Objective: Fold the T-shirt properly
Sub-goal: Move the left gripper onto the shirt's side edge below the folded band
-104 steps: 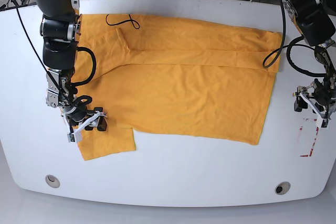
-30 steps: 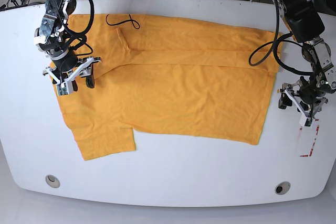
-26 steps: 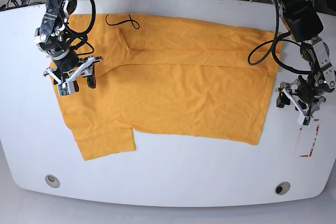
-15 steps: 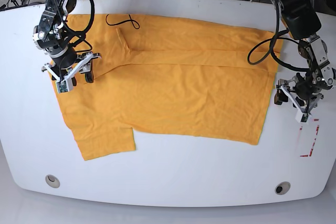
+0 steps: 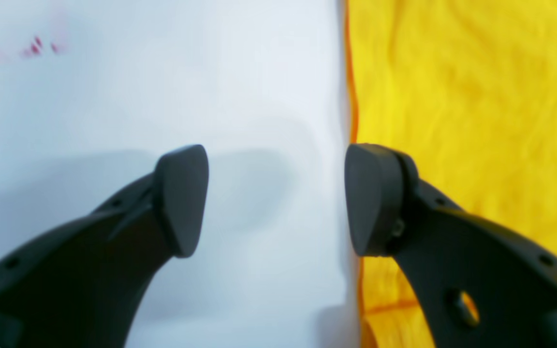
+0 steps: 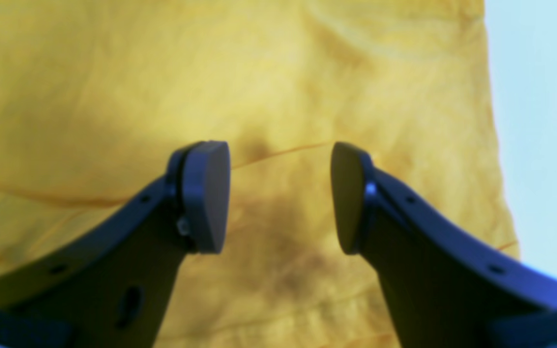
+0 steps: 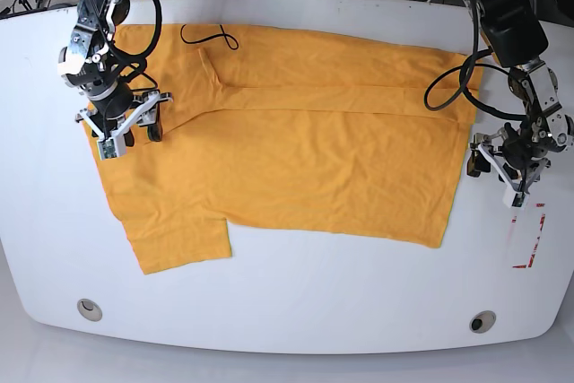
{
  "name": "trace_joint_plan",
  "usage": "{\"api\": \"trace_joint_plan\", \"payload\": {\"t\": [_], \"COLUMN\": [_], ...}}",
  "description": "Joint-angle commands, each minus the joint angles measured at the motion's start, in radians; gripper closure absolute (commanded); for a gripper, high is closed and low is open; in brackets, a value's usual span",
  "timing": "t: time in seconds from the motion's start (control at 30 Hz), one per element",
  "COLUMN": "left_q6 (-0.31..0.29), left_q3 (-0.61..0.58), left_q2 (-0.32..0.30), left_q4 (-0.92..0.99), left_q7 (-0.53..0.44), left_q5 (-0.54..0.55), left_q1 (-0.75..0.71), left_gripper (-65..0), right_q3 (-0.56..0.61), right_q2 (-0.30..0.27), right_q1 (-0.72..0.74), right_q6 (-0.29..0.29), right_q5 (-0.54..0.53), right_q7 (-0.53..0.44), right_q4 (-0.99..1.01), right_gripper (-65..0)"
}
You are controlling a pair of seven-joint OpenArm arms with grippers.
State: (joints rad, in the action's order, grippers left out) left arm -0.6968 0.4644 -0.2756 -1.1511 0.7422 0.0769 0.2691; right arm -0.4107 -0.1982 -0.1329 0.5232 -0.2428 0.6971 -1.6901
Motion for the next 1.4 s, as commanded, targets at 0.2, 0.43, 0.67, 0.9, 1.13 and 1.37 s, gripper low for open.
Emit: {"api": "trace_joint_plan", "payload": {"t": [0.2, 0.43, 0.67, 0.9, 1.13, 1.37], "left_q6": [-0.001, -0.001, -0.001, -0.001, -0.001, -0.001], "left_q3": [0.005, -0.001, 0.010, 0.010, 0.001, -0.002], "left_q2": [-0.015, 0.005, 0.024, 0.024, 0.016, 0.026], "left_q4": [-0.066, -0.174, -0.186, -0.212, -0.246, -0.263], "left_q7": [-0.013, 0.006, 0.009, 0.018, 0.027, 0.017], "left_q5": [0.028, 0.055, 0.031, 0.032, 0.042, 0.042], "left_q1": [-0.028, -0.105, -0.117, -0.141, -0.184, -0.229], "left_gripper": [-41.1, -41.0, -41.2, -41.1, -41.2, -41.0], "right_q3": [-0.009, -0.009, -0.008, -0.007, -0.007, -0.005], "right_q2": [-0.010, -0.001, 0.002, -0.002, -0.003, 0.000], "right_q1": [0.018, 0.005, 0.003, 0.003, 0.002, 0.003], "right_q6": [-0.001, 0.001, 0.000, 0.000, 0.002, 0.001], "right_q5": [-0.005, -0.008, -0.007, -0.006, -0.007, -0.007], "right_q7": [-0.025, -0.008, -0.004, -0.001, 0.007, 0.004], "right_q4": [0.006, -0.014, -0.023, -0.027, -0.033, -0.029], "right_gripper": [-31.8, -31.7, -31.6, -31.6, -31.6, -31.6]}}
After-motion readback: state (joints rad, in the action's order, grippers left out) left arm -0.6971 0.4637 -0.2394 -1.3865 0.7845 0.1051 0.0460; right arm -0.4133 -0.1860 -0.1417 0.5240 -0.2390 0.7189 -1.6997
